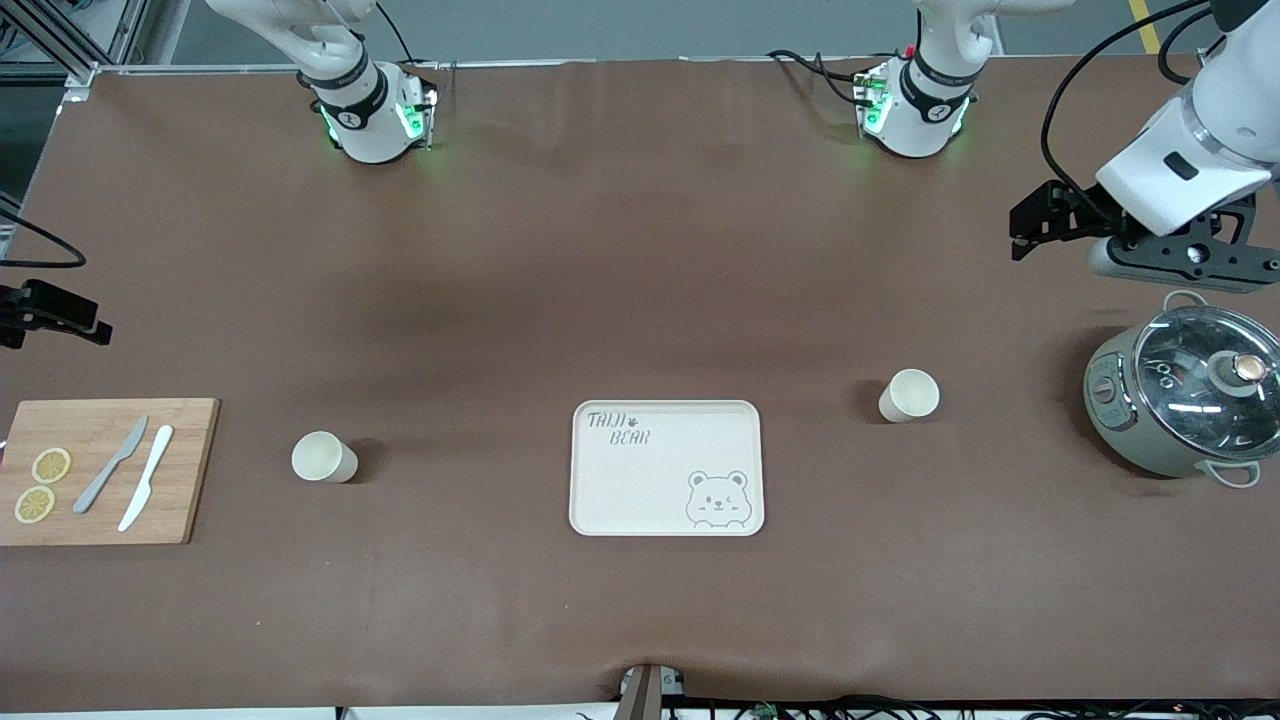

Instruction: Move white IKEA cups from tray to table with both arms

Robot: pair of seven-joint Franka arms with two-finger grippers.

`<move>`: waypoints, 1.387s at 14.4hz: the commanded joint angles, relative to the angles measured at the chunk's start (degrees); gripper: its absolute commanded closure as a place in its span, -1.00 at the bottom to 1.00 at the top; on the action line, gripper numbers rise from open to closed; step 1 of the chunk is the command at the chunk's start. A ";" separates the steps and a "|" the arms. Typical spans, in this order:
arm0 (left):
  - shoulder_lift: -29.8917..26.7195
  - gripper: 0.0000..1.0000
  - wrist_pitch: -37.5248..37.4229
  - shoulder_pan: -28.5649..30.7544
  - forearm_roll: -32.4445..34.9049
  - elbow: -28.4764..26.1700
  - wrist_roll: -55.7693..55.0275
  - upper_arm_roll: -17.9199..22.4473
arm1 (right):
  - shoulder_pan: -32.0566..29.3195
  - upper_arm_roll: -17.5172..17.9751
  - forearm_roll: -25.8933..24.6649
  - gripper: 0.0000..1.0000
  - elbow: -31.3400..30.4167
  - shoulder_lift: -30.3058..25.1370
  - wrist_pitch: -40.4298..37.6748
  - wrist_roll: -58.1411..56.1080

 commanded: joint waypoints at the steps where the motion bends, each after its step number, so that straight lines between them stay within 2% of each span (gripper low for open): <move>1: 0.25 -1.00 -1.41 0.42 -0.60 0.45 -0.91 0.31 | -0.99 1.13 -0.94 -1.00 -0.10 -0.38 0.05 0.37; 9: 0.60 -1.00 -1.06 0.78 -0.17 0.54 -2.23 1.81 | -0.99 1.04 -0.67 -1.00 -0.10 -0.30 0.05 0.46; 20: 1.39 -1.00 0.96 0.95 -0.16 0.63 -3.29 1.81 | -0.99 1.04 -0.58 -1.00 -0.10 -0.30 0.05 0.37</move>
